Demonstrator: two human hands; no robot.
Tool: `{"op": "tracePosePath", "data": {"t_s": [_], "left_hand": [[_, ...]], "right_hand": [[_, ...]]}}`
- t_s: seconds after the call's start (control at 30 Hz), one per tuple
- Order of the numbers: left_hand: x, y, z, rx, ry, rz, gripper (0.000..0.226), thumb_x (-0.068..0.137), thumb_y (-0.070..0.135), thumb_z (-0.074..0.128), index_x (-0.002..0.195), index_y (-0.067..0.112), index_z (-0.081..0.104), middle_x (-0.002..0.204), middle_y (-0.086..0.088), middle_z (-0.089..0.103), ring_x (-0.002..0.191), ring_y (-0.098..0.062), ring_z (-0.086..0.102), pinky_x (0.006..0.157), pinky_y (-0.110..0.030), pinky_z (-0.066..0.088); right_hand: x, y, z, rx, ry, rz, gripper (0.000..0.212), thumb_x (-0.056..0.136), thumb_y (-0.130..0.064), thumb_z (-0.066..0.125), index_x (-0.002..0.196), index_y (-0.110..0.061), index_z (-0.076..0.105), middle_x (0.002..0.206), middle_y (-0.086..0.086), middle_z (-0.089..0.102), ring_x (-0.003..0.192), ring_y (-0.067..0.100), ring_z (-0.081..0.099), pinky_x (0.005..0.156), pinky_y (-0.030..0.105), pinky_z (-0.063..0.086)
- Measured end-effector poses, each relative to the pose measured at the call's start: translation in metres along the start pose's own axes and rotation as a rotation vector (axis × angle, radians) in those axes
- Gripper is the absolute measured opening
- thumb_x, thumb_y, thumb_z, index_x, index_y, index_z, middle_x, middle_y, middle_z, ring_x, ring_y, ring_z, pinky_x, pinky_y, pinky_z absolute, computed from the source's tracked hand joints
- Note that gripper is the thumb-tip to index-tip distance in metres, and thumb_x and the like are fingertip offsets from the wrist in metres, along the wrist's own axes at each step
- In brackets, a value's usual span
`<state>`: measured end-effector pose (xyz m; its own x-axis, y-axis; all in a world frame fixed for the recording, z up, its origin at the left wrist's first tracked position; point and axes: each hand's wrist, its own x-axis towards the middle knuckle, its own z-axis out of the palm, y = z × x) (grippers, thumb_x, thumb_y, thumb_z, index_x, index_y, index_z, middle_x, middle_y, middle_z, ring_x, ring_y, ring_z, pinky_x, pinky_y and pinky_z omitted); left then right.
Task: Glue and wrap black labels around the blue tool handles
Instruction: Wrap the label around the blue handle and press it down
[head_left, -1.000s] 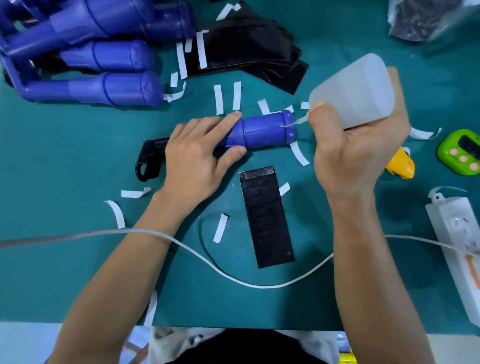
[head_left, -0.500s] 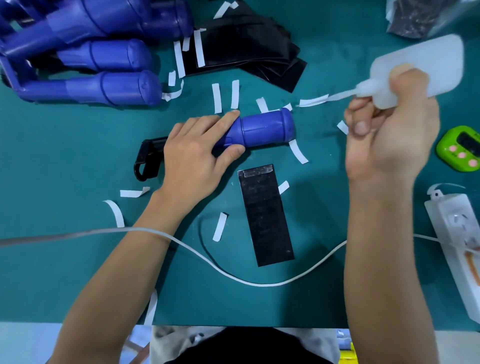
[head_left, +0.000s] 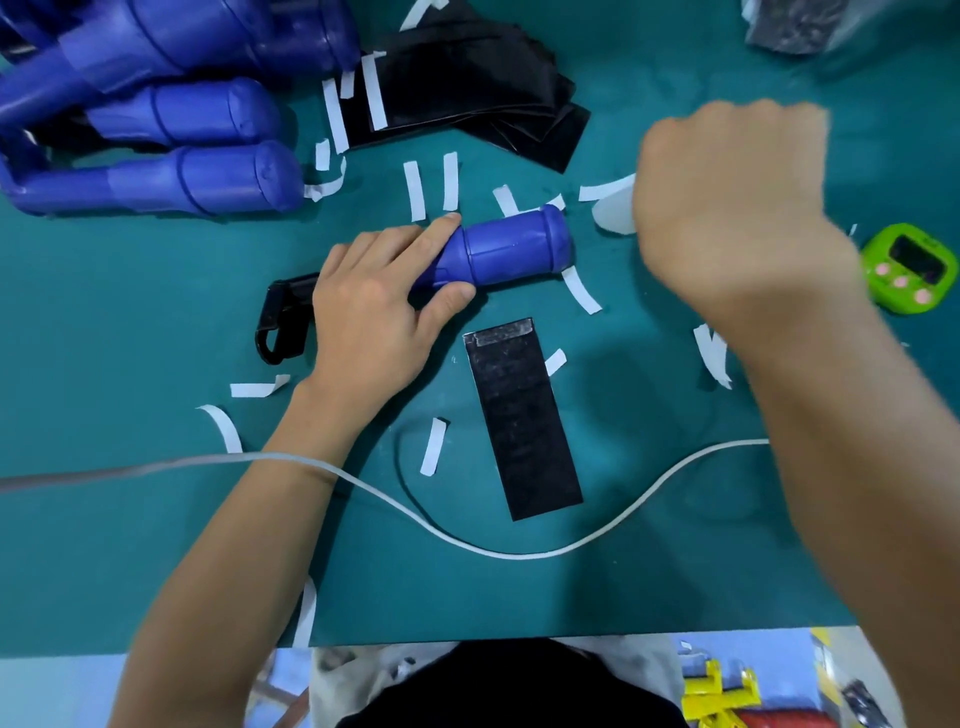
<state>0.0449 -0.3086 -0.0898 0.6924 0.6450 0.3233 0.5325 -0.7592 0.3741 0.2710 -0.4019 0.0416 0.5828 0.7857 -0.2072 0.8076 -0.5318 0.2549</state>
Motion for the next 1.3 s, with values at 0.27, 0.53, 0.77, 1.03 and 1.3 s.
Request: {"op": "tracePosePath", "data": {"t_s": [0.27, 0.53, 0.77, 1.03, 1.3], "left_hand": [[0.000, -0.002, 0.002, -0.010, -0.006, 0.000, 0.052, 0.101, 0.056, 0.063, 0.142, 0.024, 0.065, 0.117, 0.001, 0.070, 0.100, -0.024, 0.059, 0.083, -0.037, 0.040], [0.001, -0.002, 0.003, -0.012, -0.017, -0.023, 0.057, 0.100, 0.059, 0.063, 0.142, 0.020, 0.064, 0.116, 0.000, 0.070, 0.099, -0.024, 0.056, 0.084, -0.037, 0.039], [0.002, 0.000, -0.001, -0.007, -0.024, -0.037, 0.057, 0.099, 0.062, 0.059, 0.136, 0.019, 0.068, 0.115, -0.002, 0.070, 0.099, -0.026, 0.057, 0.085, -0.038, 0.040], [0.003, 0.001, -0.003, 0.001, -0.035, -0.043, 0.057, 0.100, 0.062, 0.059, 0.135, 0.018, 0.068, 0.117, -0.002, 0.072, 0.099, -0.030, 0.064, 0.084, -0.040, 0.041], [-0.001, 0.005, -0.002, 0.003, 0.011, -0.050, 0.055, 0.098, 0.060, 0.064, 0.133, 0.018, 0.070, 0.118, -0.001, 0.074, 0.100, -0.028, 0.066, 0.084, -0.040, 0.044]], "right_hand": [[-0.009, -0.036, 0.003, -0.453, 0.014, -0.242, 0.014, 0.090, -0.020, 0.050, 0.079, -0.014, 0.055, 0.066, 0.008, 0.053, 0.102, 0.035, 0.059, 0.129, 0.052, 0.010], [-0.080, 0.010, 0.032, 0.613, 0.264, -0.187, 0.015, 0.089, -0.008, 0.060, 0.084, -0.015, 0.072, 0.071, 0.008, 0.067, 0.069, 0.040, 0.060, 0.065, 0.045, 0.052], [-0.038, 0.052, 0.100, 0.523, 0.248, 0.352, 0.035, 0.095, -0.028, 0.061, 0.119, -0.003, 0.063, 0.108, 0.025, 0.068, 0.101, 0.047, 0.053, 0.087, 0.052, 0.040], [-0.043, 0.039, 0.120, 0.763, 0.505, 0.452, 0.034, 0.095, -0.021, 0.052, 0.125, -0.009, 0.061, 0.113, 0.014, 0.063, 0.105, 0.035, 0.051, 0.087, 0.034, 0.033], [-0.092, -0.004, 0.115, 1.010, 0.907, 0.283, 0.031, 0.103, -0.011, 0.052, 0.127, 0.009, 0.055, 0.108, 0.018, 0.056, 0.092, 0.013, 0.047, 0.086, 0.018, 0.039]]}}
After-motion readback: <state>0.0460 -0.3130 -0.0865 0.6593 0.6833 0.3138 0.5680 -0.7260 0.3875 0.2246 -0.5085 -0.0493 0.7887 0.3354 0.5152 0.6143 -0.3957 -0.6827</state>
